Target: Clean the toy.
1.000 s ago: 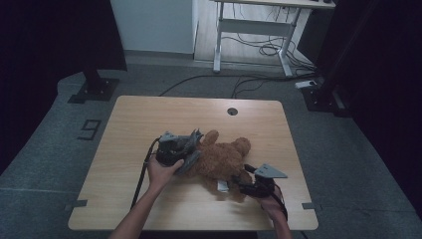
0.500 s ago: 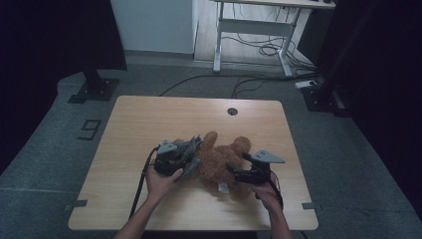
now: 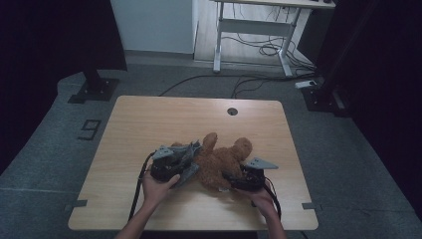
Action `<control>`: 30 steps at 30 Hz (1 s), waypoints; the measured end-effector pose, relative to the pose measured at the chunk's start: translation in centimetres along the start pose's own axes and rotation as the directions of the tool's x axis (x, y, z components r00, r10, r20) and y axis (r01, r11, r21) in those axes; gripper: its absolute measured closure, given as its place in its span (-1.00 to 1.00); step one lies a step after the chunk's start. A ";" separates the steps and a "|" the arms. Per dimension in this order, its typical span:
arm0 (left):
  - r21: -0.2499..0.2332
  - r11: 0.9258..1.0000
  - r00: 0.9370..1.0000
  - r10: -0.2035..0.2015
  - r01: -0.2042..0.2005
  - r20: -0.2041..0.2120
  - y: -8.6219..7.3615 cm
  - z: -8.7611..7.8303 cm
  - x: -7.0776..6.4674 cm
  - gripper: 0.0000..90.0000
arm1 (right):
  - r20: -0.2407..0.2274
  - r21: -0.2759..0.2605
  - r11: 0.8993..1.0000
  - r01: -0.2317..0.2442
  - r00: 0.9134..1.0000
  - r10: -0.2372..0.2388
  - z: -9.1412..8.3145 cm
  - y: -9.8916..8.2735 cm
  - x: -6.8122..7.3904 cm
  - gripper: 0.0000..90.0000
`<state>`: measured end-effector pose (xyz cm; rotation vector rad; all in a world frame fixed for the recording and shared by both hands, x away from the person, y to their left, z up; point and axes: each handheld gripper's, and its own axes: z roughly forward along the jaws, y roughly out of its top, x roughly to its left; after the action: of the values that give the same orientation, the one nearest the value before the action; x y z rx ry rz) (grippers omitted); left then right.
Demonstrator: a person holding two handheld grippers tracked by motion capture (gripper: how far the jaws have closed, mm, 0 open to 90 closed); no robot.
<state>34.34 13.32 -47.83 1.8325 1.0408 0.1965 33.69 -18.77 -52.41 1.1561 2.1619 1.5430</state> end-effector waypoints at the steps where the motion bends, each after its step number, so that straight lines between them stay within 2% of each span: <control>1: 0.022 1.000 1.000 0.005 -0.005 0.001 0.6 -0.3 0.0 0.70 | -0.003 -0.007 1.000 0.011 1.000 -0.011 0.0 -0.1 0.1 -0.11; 3: 0.040 0.999 1.000 0.017 -0.017 -0.005 2.1 -0.9 -0.3 0.70 | -0.002 -0.018 0.999 0.035 0.999 -0.035 -0.1 -0.2 0.3 0.00; 5: 0.017 0.999 0.999 0.045 -0.045 -0.014 3.8 -1.5 -1.2 0.71 | 0.009 -0.027 0.998 0.050 0.999 -0.050 -0.1 -0.3 0.5 0.07; 7: -0.010 0.998 0.998 0.070 -0.070 -0.002 5.3 -1.8 -2.5 0.70 | 0.015 -0.033 0.997 0.064 0.998 -0.063 -0.1 -0.3 0.6 0.10; 11: -0.021 0.993 0.992 0.120 -0.119 0.029 7.4 -0.5 -5.4 0.70 | 0.026 -0.044 0.995 0.095 0.995 -0.094 -0.1 -0.4 0.9 0.13; 14: 0.011 0.990 0.989 0.139 -0.140 0.056 8.5 2.7 -7.8 0.69 | 0.039 -0.059 0.989 0.138 0.990 -0.136 0.0 -0.7 1.3 0.14; 16: 0.045 0.987 0.987 0.149 -0.152 0.067 8.9 5.4 -9.3 0.69 | 0.062 -0.061 0.983 0.175 0.983 -0.171 0.0 -0.7 1.6 0.15; 19: 0.105 0.974 0.979 0.199 -0.202 0.037 8.7 8.5 -10.8 0.68 | 0.091 -0.060 0.975 0.215 0.974 -0.209 0.0 -0.8 2.0 0.17; 21: 0.161 0.964 0.977 0.213 -0.214 0.026 8.1 10.3 -11.2 0.68 | 0.112 -0.061 0.966 0.250 0.964 -0.242 -0.1 -0.8 2.3 0.20; 22: 0.185 0.956 0.973 0.230 -0.229 0.015 7.7 10.9 -11.1 0.68 | 0.121 -0.060 0.963 0.262 0.960 -0.253 -0.1 -0.9 2.4 0.20; 23: 0.183 0.957 0.973 0.229 -0.227 0.012 7.2 11.2 -11.0 0.67 | 0.130 -0.058 0.960 0.274 0.956 -0.265 -0.1 -0.9 2.5 0.22; 24: 0.176 0.960 0.976 0.216 -0.216 0.017 6.9 11.2 -10.8 0.67 | 0.142 -0.054 0.955 0.291 0.949 -0.281 0.0 -1.0 2.6 0.23; 26: 0.162 0.969 0.983 0.183 -0.186 0.032 6.7 10.7 -10.2 0.67 | 0.150 -0.055 0.950 0.309 0.943 -0.298 0.0 -1.2 2.7 0.25; 28: 0.151 0.975 0.987 0.160 -0.163 0.033 6.7 10.0 -9.7 0.67 | 0.146 -0.058 0.947 0.317 0.941 -0.306 0.0 -1.1 2.8 0.25; 30: 0.145 0.977 0.988 0.151 -0.154 0.030 6.5 9.2 -9.1 0.67 | 0.137 -0.058 0.951 0.303 0.946 -0.293 0.0 -1.1 2.7 0.25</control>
<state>37.32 -0.45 -44.50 2.0455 0.9223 0.1980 31.45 -16.99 -52.76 0.8309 2.0603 1.3696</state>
